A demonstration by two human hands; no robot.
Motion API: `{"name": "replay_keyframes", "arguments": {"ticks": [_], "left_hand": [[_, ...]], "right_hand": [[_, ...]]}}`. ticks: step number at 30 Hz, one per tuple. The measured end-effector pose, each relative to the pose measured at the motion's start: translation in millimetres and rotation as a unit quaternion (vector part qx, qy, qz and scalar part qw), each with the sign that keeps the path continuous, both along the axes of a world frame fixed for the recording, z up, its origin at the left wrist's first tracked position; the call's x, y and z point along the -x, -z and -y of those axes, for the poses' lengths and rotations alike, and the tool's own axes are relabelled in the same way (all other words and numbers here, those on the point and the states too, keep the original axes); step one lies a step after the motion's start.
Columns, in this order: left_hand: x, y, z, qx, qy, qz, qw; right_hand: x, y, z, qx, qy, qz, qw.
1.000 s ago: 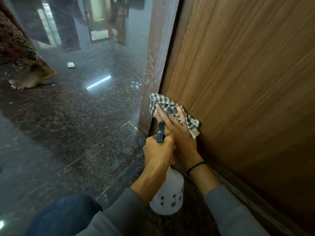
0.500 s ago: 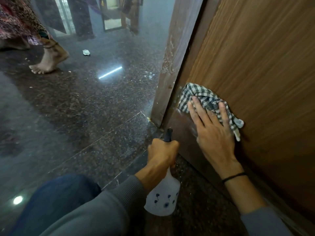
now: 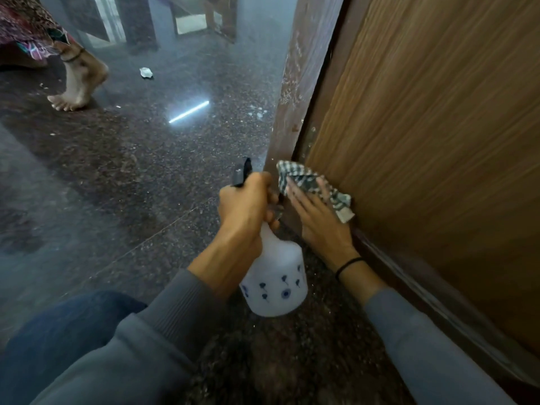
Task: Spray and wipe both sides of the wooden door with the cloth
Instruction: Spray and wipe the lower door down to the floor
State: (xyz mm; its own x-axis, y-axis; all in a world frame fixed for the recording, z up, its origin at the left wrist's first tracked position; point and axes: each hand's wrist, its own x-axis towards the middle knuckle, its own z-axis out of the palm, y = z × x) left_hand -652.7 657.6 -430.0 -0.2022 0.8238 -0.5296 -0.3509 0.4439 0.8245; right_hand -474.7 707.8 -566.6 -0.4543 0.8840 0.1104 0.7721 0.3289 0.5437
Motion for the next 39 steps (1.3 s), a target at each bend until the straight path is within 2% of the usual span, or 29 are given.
{"name": "replay_keyframes", "arguments": {"ticks": [2, 5, 8, 12, 15, 18, 21, 24, 27, 29, 33, 38, 39], "left_hand": [[9.5, 1.4, 0.0, 0.008, -0.009, -0.014, 1.0], [16.8, 5.8, 1.7, 0.008, -0.007, -0.046, 0.999], [13.1, 7.8, 4.8, 0.006, 0.0, -0.063, 0.998], [-0.3, 6.6, 3.5, 0.006, 0.003, -0.054, 0.998], [-12.9, 3.7, 2.4, 0.007, 0.02, -0.034, 0.999], [-20.1, 0.3, 2.6, 0.002, 0.034, -0.017, 0.999], [-20.4, -1.3, 2.1, -0.004, 0.034, -0.007, 0.999], [-18.5, -2.2, 0.6, -0.01, 0.026, -0.013, 1.0], [-15.8, -1.2, -1.3, -0.015, 0.014, -0.023, 1.0], [-14.3, 1.6, -2.7, -0.015, 0.011, -0.03, 0.999], [-14.7, 8.1, -4.9, -0.013, 0.006, -0.043, 0.999], [-27.5, 14.1, -12.2, -0.001, 0.005, -0.054, 0.999], [-32.4, 15.6, -13.3, -0.001, 0.01, -0.05, 0.999]], "right_hand": [[1.5, 31.8, -3.0, 0.087, -0.005, 0.023, 0.996], [6.2, 80.4, -11.9, 0.213, 0.022, 0.013, 0.977], [11.0, 99.7, -19.5, 0.272, 0.056, -0.015, 0.961], [-8.6, 97.3, -4.1, 0.254, 0.012, -0.02, 0.967], [-44.5, 101.9, 25.2, 0.244, 0.018, -0.05, 0.968], [-67.2, 98.9, 51.8, 0.236, 0.031, -0.018, 0.971], [-63.1, 106.9, 46.1, 0.216, 0.028, -0.019, 0.976], [-53.5, 130.1, 30.6, 0.242, 0.06, -0.044, 0.967], [-26.7, 101.7, 25.0, 0.232, 0.055, -0.126, 0.963], [-14.5, 91.9, 21.4, 0.26, 0.035, -0.128, 0.956], [-5.6, 103.5, 5.3, 0.203, 0.011, -0.081, 0.976], [-17.3, 91.8, 19.5, 0.05, -0.01, -0.031, 0.998], [-20.7, 83.6, 24.1, 0.045, -0.016, -0.03, 0.998]]}}
